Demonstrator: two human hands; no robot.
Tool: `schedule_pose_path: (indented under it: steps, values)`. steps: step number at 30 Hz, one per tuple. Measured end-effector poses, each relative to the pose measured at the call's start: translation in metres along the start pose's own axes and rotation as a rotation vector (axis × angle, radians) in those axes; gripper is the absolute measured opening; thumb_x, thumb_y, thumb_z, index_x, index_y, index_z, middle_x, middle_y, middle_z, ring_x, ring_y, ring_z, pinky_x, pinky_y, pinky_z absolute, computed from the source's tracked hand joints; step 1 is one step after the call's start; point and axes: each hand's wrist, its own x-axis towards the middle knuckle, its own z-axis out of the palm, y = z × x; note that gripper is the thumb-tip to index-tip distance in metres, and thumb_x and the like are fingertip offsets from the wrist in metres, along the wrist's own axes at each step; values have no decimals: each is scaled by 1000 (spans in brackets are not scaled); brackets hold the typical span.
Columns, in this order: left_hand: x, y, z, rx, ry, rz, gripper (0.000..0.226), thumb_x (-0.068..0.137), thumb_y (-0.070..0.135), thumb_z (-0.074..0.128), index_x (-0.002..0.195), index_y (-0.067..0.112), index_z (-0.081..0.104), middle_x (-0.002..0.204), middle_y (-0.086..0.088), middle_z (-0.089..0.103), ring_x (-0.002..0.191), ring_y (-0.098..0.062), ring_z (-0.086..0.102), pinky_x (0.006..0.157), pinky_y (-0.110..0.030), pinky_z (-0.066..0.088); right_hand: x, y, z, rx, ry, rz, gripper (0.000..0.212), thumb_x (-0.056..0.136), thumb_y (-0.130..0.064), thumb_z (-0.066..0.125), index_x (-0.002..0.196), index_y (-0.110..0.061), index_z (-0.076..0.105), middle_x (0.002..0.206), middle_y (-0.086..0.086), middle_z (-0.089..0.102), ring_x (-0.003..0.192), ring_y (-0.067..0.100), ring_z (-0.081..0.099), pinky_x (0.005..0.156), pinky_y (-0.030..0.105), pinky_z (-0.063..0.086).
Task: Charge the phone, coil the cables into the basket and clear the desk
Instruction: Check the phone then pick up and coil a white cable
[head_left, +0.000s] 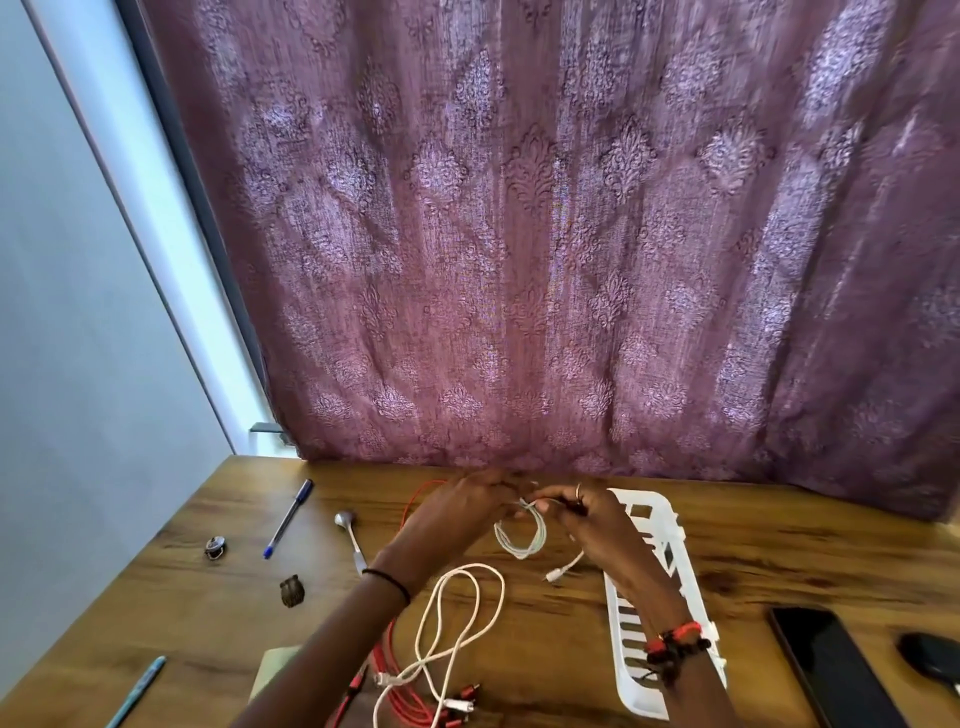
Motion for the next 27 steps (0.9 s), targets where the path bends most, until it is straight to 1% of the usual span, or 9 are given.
schedule_pose_path:
  steps: [4,7,10,12,15,17,20,23,27]
  values:
    - [1,1,1,-48,-24,-19,29,96,28,47,119,19,63,128,5,56,112,-12,59,94,-35,48,1,1,3,1,74,3,21,90,-9,57,86,-26,68,80,-14,72,63,-13,59,54,4,41]
    - [-2,6,6,26,92,61,25,95,23,51,112,14,66,114,0,64,102,-12,62,84,-34,54,4,5,4,0,154,33,15,91,-11,57,87,-25,60,89,-7,70,68,-7,61,57,11,42]
    - [-3,12,7,5,150,-8,25,95,26,50,109,13,66,112,-3,65,95,-20,65,81,-33,53,6,6,5,-11,177,6,15,90,-11,58,84,-24,59,92,-1,69,77,4,62,65,17,44]
    - [-2,14,7,-51,167,-38,24,94,21,50,109,11,67,111,-6,66,95,-23,65,80,-28,47,6,6,6,-59,222,-28,12,89,-13,61,84,-24,62,89,-6,70,82,1,63,70,12,47]
    - [-1,17,8,-150,223,-53,20,91,8,53,102,2,69,102,-13,68,90,-25,66,78,-22,41,5,6,11,-171,347,-66,6,86,-18,65,86,-22,68,86,-8,71,76,-10,61,66,1,42]
    - [-2,19,10,-189,251,-98,18,91,5,53,100,1,69,99,-13,67,88,-25,65,78,-24,43,4,3,16,-264,414,-62,11,88,-23,63,93,-19,72,89,-4,73,76,-4,62,67,7,43]
    - [0,19,10,-208,317,-121,14,89,2,54,87,-1,67,87,-14,64,75,-26,63,70,-35,48,1,-3,24,-398,436,-97,25,90,-32,59,105,-15,70,98,3,74,88,13,67,75,22,47]
    - [0,17,10,-232,358,-116,14,89,1,52,88,1,66,89,-11,62,78,-22,63,71,-28,47,1,-9,31,-447,395,-130,30,87,-30,63,113,-15,68,105,3,72,97,16,66,80,19,44]
    - [0,16,12,-257,375,-123,16,89,1,52,94,2,67,95,-10,63,85,-20,63,77,-25,48,0,-11,38,-491,408,-114,29,86,-21,64,114,-14,67,104,6,72,94,18,67,81,23,48]
